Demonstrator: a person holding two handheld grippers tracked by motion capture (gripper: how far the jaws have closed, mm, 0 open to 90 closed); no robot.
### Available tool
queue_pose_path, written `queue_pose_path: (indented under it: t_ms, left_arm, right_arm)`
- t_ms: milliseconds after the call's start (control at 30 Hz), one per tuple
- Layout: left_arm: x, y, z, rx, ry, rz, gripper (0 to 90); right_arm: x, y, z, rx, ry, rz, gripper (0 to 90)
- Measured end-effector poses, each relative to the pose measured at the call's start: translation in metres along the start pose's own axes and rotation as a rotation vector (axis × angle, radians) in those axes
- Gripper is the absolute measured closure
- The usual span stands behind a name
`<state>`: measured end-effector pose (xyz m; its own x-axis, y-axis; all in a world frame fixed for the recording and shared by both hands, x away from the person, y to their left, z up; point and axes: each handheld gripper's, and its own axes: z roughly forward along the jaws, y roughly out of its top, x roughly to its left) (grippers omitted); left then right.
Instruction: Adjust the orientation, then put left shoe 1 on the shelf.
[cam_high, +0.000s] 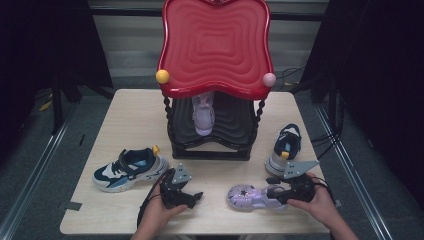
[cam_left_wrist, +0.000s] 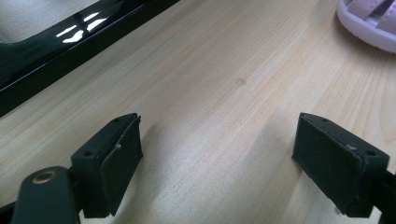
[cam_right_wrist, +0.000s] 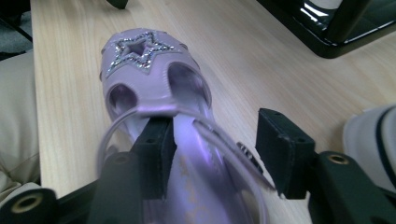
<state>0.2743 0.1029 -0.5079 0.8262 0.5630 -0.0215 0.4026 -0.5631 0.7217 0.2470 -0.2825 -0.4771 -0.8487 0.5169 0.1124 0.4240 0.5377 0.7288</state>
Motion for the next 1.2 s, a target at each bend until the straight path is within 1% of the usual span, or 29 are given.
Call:
queue_pose_path:
  t_ms: [67, 133, 167, 200, 233, 433, 500, 567, 633, 700, 733, 800, 833, 867, 900, 933, 967, 1000, 1100, 1133, 1200]
  left_arm:
    - [0.000, 0.000, 0.000, -0.002, 0.000, 0.000, 14.9]
    - [0.000, 0.000, 0.000, 0.001, 0.003, 0.000, 14.9]
    - [0.000, 0.000, 0.000, 0.001, 0.003, 0.000, 14.9]
    - [0.000, 0.000, 0.000, 0.000, 0.001, -0.004, 14.9]
    - [0.000, 0.000, 0.000, 0.001, 0.003, -0.001, 14.9]
    - [0.000, 0.000, 0.001, -0.001, 0.003, -0.003, 14.9]
    - [0.000, 0.000, 0.001, -0.001, 0.003, -0.004, 14.8]
    - [0.000, 0.000, 0.001, 0.000, 0.003, -0.004, 14.8]
    - [0.000, 0.000, 0.001, 0.000, 0.003, -0.003, 14.8]
    - [0.000, 0.000, 0.001, -0.001, 0.003, -0.003, 14.8]
    - [0.000, 0.000, 0.001, -0.001, 0.003, -0.003, 14.8]
    - [0.000, 0.000, 0.001, -0.001, -0.003, -0.003, 14.9]
    - [0.000, 0.000, 0.001, 0.000, 0.003, -0.003, 14.8]
    - [0.000, 0.000, 0.001, 0.000, 0.003, -0.003, 14.9]
    - [0.000, 0.000, 0.001, 0.000, 0.003, -0.004, 14.9]
    - [0.000, 0.000, 0.001, 0.000, -0.005, -0.003, 14.8]
    - [0.000, 0.000, 0.001, 0.000, -0.006, -0.003, 14.8]
    - [0.000, 0.000, 0.001, 0.000, -0.005, -0.003, 14.9]
    - [0.000, 0.000, 0.001, -0.003, -0.008, -0.004, 14.8]
    - [0.000, 0.000, 0.001, -0.003, -0.008, -0.004, 14.8]
    - [0.000, 0.000, 0.001, -0.003, -0.008, -0.004, 14.8]
  right_arm:
    - [0.001, 0.001, 0.006, 0.011, -0.005, -0.010, 52.5]
    - [0.001, 0.002, 0.007, 0.007, -0.023, -0.015, 56.9]
    - [0.001, 0.002, 0.007, 0.007, -0.023, -0.015, 56.9]
    - [0.001, 0.002, 0.006, -0.003, -0.031, -0.023, 59.7]
    - [0.001, 0.002, 0.006, -0.005, -0.034, -0.021, 60.1]
    - [0.007, 0.003, 0.004, 0.004, -0.073, -0.067, 66.8]
    - [0.009, 0.003, 0.004, 0.002, -0.078, -0.080, 69.0]
    - [0.011, 0.004, 0.003, 0.005, -0.090, -0.099, 74.7]
    - [0.014, 0.004, 0.002, 0.014, -0.096, -0.118, 77.6]
    - [0.016, 0.004, 0.000, 0.013, -0.108, -0.125, 82.6]
    - [0.016, 0.004, 0.000, 0.013, -0.108, -0.125, 82.6]
    - [0.015, 0.003, -0.003, -0.016, -0.104, -0.103, 84.9]
    - [0.015, 0.004, -0.004, -0.031, -0.111, -0.095, 84.9]
    - [0.015, 0.004, -0.004, -0.031, -0.111, -0.095, 84.9]
    - [0.016, 0.005, -0.006, -0.044, -0.124, -0.084, 84.9]
    - [0.016, 0.009, -0.006, -0.049, -0.166, -0.077, 84.7]
    - [0.016, 0.010, -0.006, -0.051, -0.170, -0.073, 84.7]
    - [0.016, 0.011, -0.005, -0.057, -0.183, -0.057, 84.7]
    - [0.016, 0.012, -0.001, -0.091, -0.201, 0.002, 84.3]
    - [0.017, 0.012, 0.002, -0.098, -0.208, 0.011, 84.0]
    - [0.020, 0.013, 0.006, -0.091, -0.215, 0.007, 83.5]
